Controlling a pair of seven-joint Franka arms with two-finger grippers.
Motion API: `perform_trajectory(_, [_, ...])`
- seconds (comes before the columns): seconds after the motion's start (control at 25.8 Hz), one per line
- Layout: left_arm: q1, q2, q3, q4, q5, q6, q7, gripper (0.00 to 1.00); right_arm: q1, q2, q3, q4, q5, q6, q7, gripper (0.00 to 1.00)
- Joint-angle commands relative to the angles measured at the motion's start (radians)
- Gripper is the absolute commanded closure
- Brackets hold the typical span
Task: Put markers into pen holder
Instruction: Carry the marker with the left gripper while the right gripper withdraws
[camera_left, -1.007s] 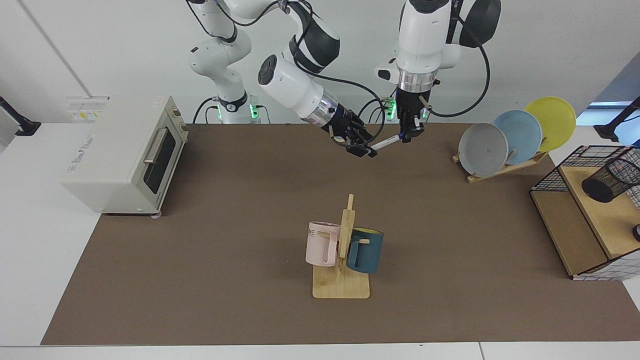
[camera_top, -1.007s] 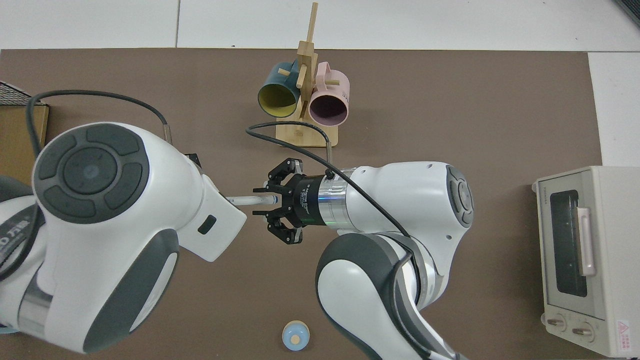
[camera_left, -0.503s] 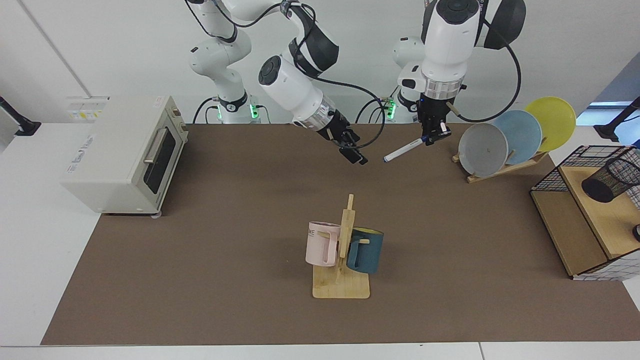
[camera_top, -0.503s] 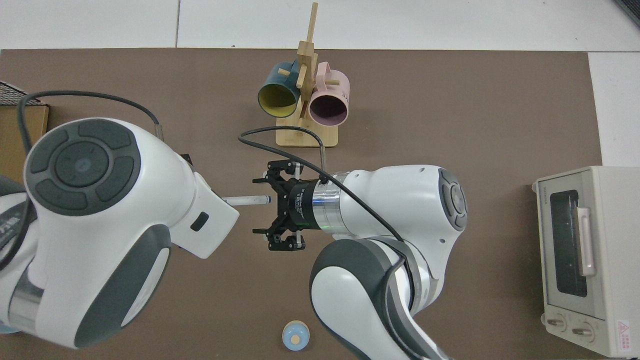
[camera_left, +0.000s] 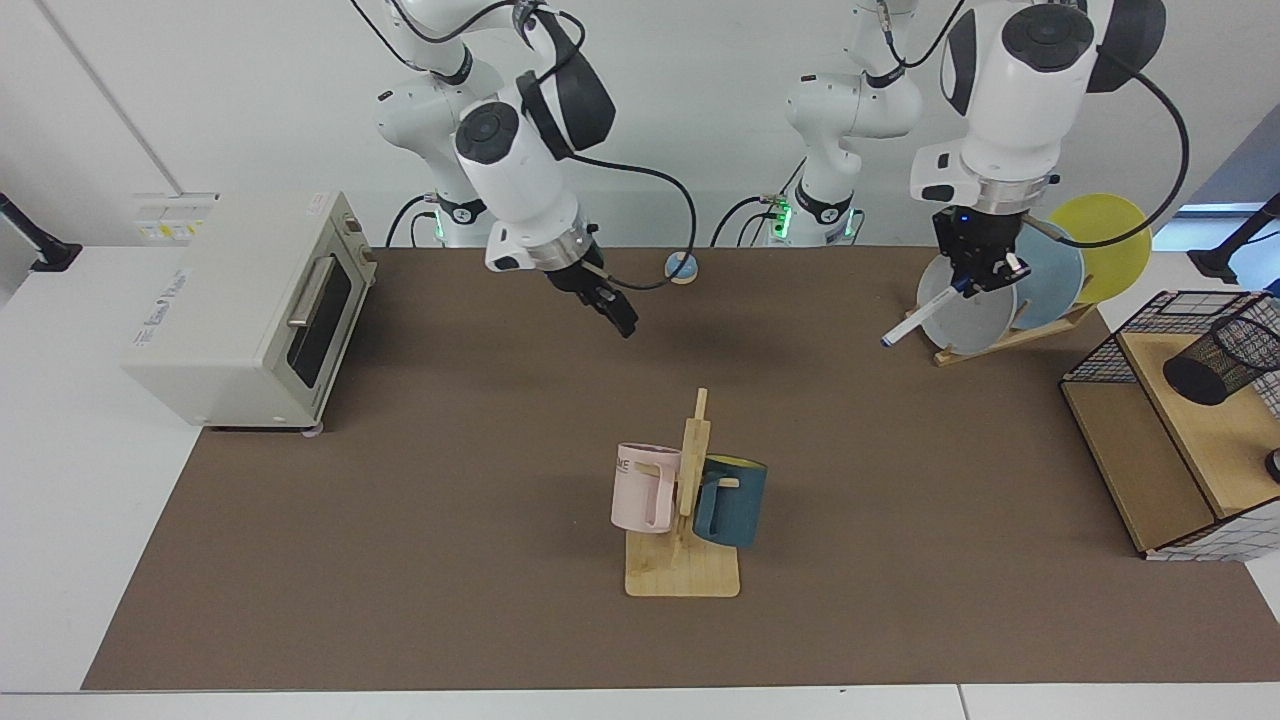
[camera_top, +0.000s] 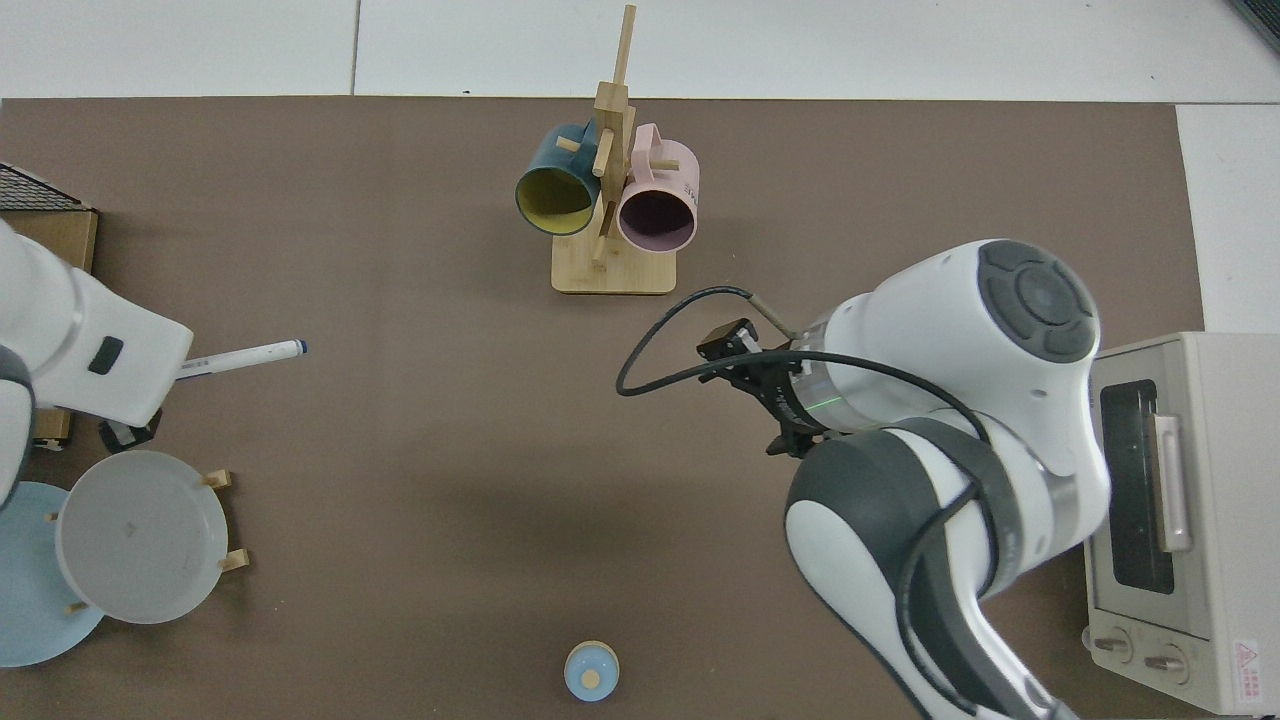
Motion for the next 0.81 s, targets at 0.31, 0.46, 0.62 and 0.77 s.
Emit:
perform_trajectory(0.31, [-0.005, -0.023, 0.246, 0.022, 0.046, 0.002, 0.035, 1.00, -0.165, -0.128, 0.009, -0.008, -0.374, -0.085, -0.670, 0.00])
perform_trajectory(0.46, [-0.005, -0.019, 0.278, 0.051, 0.112, 0.024, 0.139, 1.00, -0.228, -0.148, 0.006, 0.009, -0.393, -0.083, -0.842, 0.00])
perform_trajectory(0.62, [-0.002, -0.012, 0.284, 0.069, 0.202, 0.079, 0.262, 1.00, -0.303, -0.168, 0.004, 0.036, -0.390, -0.100, -0.989, 0.00])
perform_trajectory(0.77, [-0.002, -0.008, 0.347, 0.072, 0.219, 0.134, 0.345, 1.00, -0.352, -0.165, 0.004, 0.085, -0.381, -0.204, -1.069, 0.00])
